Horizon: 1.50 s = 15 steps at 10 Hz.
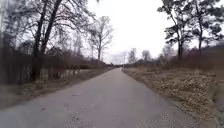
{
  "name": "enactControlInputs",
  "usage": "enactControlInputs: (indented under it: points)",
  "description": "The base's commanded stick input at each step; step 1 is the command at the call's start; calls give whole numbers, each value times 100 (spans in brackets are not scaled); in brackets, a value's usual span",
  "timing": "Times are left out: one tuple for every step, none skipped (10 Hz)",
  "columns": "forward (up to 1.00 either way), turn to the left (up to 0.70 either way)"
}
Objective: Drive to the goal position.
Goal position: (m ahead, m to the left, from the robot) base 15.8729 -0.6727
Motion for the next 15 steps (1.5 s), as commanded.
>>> enactControlInputs:
  points:
    - [70, 0]
    - [70, 0]
    - [70, 0]
    - [70, 0]
    - [70, 0]
    - [70, 0]
    - [70, 0]
    - [70, 20]
    - [70, 20]
    - [70, 0]
    - [70, 0]
    - [70, 0]
    - [70, 0]
    - [70, 0]
    - [70, 0]
